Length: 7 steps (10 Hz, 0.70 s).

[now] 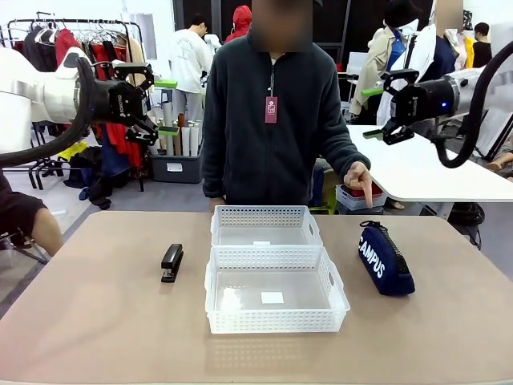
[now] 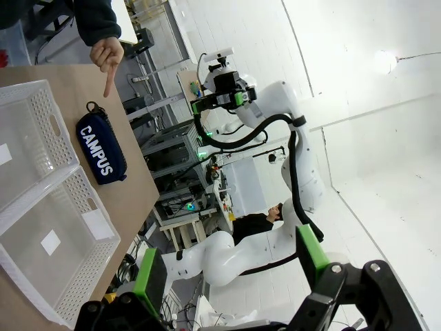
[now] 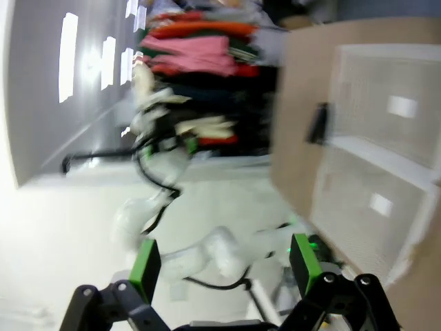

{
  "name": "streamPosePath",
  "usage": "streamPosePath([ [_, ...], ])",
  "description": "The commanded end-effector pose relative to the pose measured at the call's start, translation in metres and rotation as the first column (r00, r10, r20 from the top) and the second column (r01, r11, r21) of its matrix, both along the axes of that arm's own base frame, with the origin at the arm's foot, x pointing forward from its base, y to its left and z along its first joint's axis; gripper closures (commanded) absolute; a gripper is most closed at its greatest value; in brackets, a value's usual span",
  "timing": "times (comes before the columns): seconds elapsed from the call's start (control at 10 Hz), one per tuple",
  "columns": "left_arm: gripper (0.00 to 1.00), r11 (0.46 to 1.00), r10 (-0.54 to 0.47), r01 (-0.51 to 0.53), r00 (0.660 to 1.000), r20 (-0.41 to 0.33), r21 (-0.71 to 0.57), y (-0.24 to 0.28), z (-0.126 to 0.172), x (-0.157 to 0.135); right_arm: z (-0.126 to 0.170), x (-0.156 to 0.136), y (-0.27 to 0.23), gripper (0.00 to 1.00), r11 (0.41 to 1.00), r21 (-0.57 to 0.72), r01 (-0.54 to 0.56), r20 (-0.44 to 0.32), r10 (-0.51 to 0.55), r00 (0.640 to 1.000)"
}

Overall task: Distribute items into two baskets.
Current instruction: Pick up the Pencil pouch that the person points to.

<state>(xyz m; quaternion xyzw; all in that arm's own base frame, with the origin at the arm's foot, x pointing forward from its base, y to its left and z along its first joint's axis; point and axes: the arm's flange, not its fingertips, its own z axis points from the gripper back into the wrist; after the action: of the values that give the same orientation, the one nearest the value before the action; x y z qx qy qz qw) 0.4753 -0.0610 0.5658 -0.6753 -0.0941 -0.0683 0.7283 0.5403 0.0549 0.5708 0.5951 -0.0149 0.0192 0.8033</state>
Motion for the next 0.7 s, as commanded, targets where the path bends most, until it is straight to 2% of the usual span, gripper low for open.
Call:
streamPosePath([
  [0.0, 0.0, 1.0, 0.007, -0.007, 1.0, 0.003, 0.001, 0.001, 0.002, -0.002, 0.014, -0.002, 0.018, 0.0, 0.953, -0.295, 0.072, -0.041, -0.088, 0.995],
  [0.1, 0.0, 1.0, 0.007, -0.007, 1.0, 0.003, 0.001, 0.001, 0.002, -0.002, 0.016, 0.001, 0.021, 0.0, 0.896, -0.43, 0.111, -0.008, -0.127, 0.992],
  [0.3, 0.0, 1.0, 0.007, -0.007, 1.0, 0.003, 0.001, 0.001, 0.002, -0.002, 0.0, 0.006, 0.029, 0.0, 0.749, -0.644, 0.157, -0.013, -0.216, 0.976],
  [0.5, 0.0, 1.0, 0.007, -0.007, 1.0, 0.003, 0.001, 0.001, 0.002, -0.002, -0.029, 0.017, 0.036, 0.0, 0.548, -0.823, 0.148, 0.003, -0.257, 0.966],
  [0.6, 0.0, 1.0, 0.007, -0.007, 1.0, 0.003, 0.001, 0.001, 0.002, -0.002, -0.04, 0.02, 0.037, 0.0, 0.445, -0.881, 0.161, 0.046, -0.257, 0.965],
])
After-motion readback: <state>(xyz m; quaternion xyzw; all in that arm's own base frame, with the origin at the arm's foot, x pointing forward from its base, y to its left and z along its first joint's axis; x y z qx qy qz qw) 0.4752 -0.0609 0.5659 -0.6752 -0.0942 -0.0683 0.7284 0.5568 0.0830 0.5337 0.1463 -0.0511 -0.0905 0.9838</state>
